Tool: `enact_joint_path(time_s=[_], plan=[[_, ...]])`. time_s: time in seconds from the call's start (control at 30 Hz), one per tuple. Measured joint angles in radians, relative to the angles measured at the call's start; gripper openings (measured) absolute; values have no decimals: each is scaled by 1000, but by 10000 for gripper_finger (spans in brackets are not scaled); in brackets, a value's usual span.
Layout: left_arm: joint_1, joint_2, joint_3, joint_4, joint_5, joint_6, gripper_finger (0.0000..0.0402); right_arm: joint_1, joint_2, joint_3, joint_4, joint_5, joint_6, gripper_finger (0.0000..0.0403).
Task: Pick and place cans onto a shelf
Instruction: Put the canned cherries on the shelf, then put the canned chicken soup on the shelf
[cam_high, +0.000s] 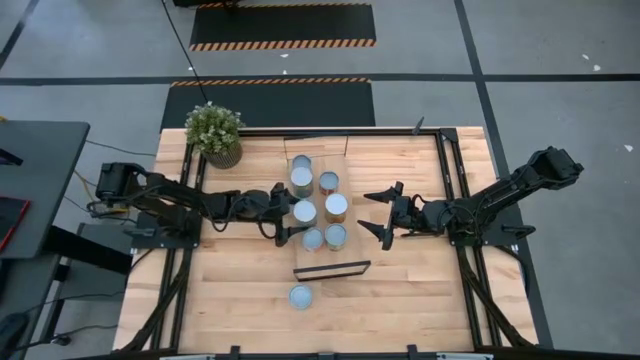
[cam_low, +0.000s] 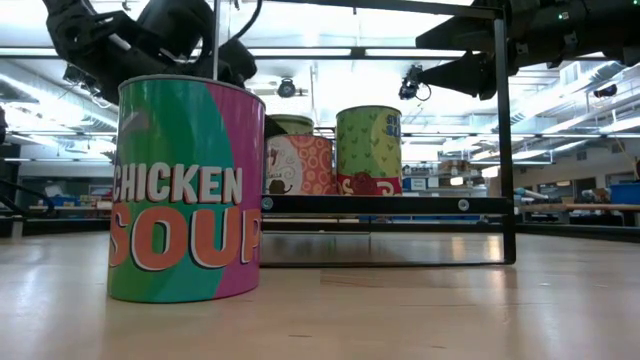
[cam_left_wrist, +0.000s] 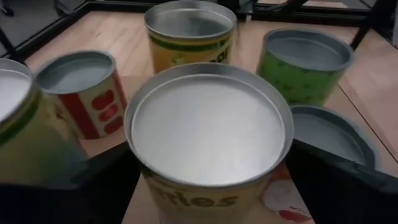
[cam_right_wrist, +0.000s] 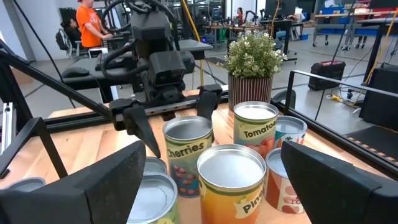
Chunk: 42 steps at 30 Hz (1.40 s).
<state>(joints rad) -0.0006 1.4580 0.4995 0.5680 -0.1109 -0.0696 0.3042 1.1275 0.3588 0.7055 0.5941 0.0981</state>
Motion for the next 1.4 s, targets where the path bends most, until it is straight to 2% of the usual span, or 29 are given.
enact_joint_path(time_s=[0.43, 0.83, 1.03, 1.4], plan=[[-3, -137, 0, -40, -49, 56, 389, 0, 0, 0, -1, 0, 3, 382], [-4, -298, 0, -335, -84, 32, 389, 0, 0, 0, -3, 0, -2, 382], [-4, -270, 1, -356, -156, 19, 389, 0, 0, 0, -11, 0, -5, 382], [-4, -181, 0, -313, -167, -16, 389, -24, 0, 0, -37, 0, 16, 382]])
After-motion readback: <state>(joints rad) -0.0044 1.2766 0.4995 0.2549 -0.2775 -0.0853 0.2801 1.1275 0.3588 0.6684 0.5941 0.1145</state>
